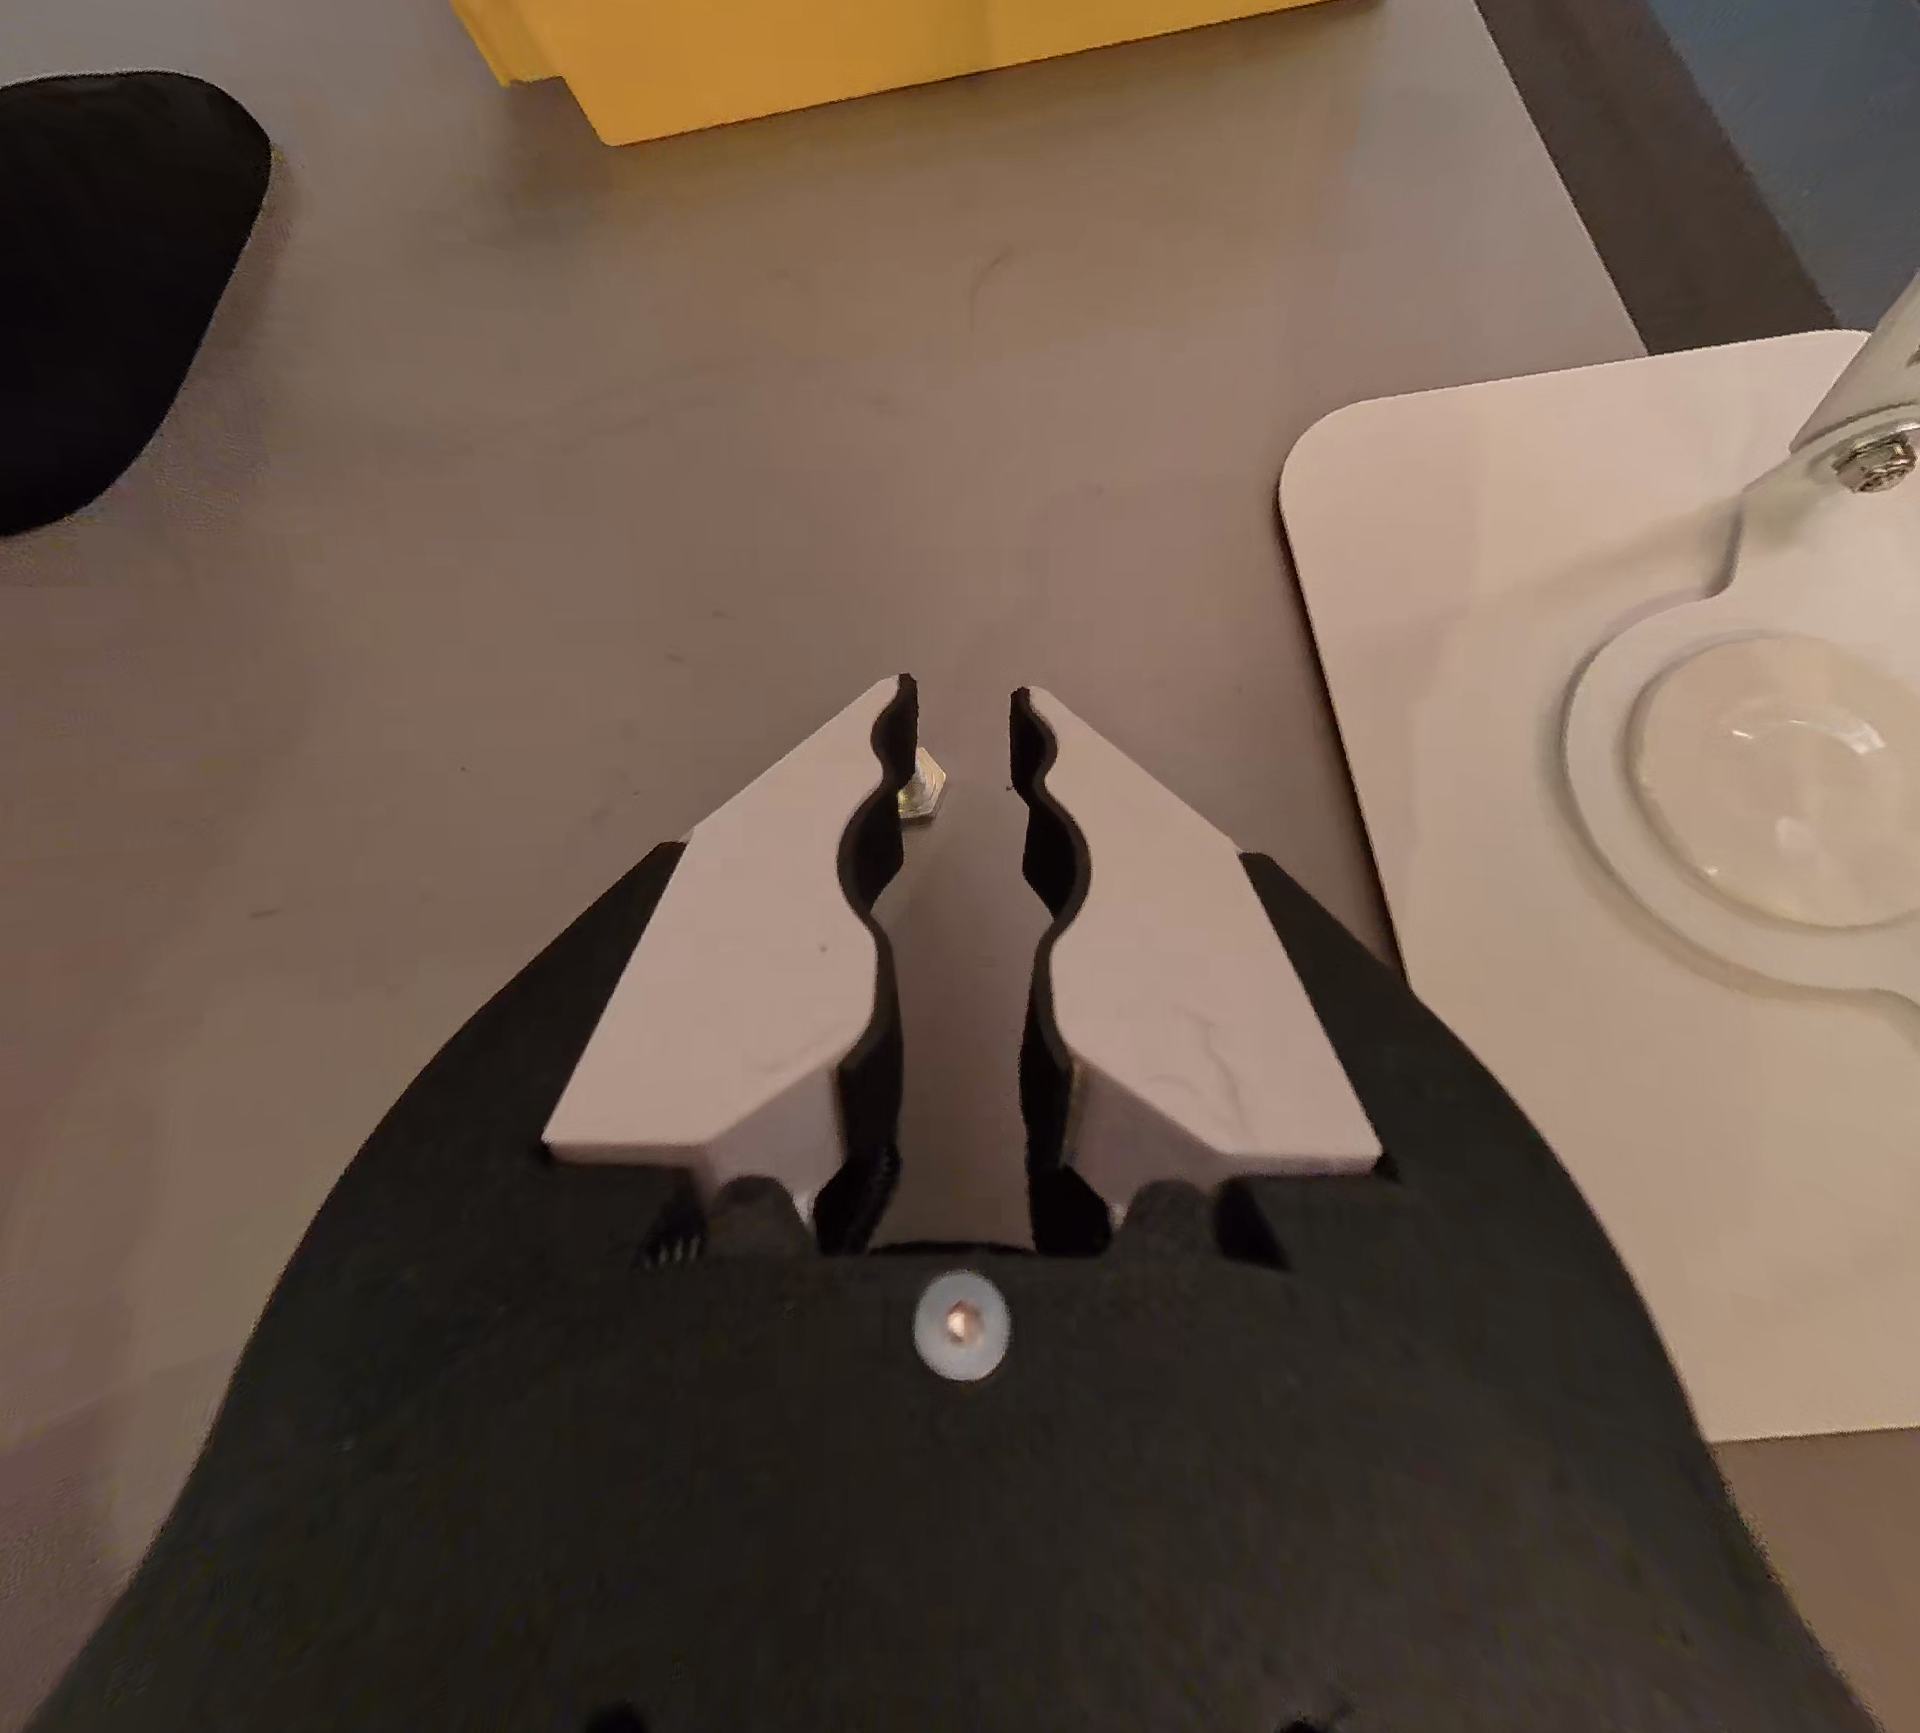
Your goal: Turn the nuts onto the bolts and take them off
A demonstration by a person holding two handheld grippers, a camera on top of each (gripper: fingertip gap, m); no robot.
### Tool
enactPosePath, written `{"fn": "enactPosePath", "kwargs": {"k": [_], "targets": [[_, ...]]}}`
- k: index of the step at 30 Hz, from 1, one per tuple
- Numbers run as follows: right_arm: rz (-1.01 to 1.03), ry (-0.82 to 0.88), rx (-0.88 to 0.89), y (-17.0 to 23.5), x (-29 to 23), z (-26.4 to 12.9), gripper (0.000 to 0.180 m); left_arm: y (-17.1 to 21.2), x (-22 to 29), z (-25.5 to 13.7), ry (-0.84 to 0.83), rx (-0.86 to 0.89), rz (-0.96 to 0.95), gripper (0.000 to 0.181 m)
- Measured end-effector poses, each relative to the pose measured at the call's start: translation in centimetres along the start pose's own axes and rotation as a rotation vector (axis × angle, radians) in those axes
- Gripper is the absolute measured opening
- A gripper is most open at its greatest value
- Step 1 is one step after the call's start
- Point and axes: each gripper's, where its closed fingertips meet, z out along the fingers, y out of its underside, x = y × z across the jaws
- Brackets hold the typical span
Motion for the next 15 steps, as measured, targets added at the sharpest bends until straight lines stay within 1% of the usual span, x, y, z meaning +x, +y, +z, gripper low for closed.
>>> {"fn": "enactPosePath", "kwargs": {"k": [1,3,5,7,9,11,15], "targets": [[0.003,0.000,0.003,0.0,0.0,0.0,0.016,1.9,-0.9,0.3,0.002,-0.070,-0.014,0.015],[0.006,-0.001,0.005,0.0,0.0,0.1,0.015,5.5,-1.6,1.3,0.066,-0.177,-0.059,0.014],[0.004,0.003,0.004,0.0,0.1,0.2,0.015,9.4,-1.2,2.7,0.158,-0.299,-0.104,0.015],[0.004,0.004,0.003,0.1,0.1,0.2,0.015,12.5,-1.0,3.9,0.197,-0.398,-0.077,0.015],[0.004,0.002,0.008,0.2,0.2,0.1,0.015,14.6,0.2,4.6,0.282,-0.473,-0.045,0.016],[0.008,-0.002,0.010,0.2,0.2,0.1,0.015,16.1,0.3,5.5,0.309,-0.534,-0.014,0.017],[0.005,-0.006,0.011,0.3,0.2,0.2,0.014,19.0,1.3,6.3,0.431,-0.667,-0.007,0.020]]}}
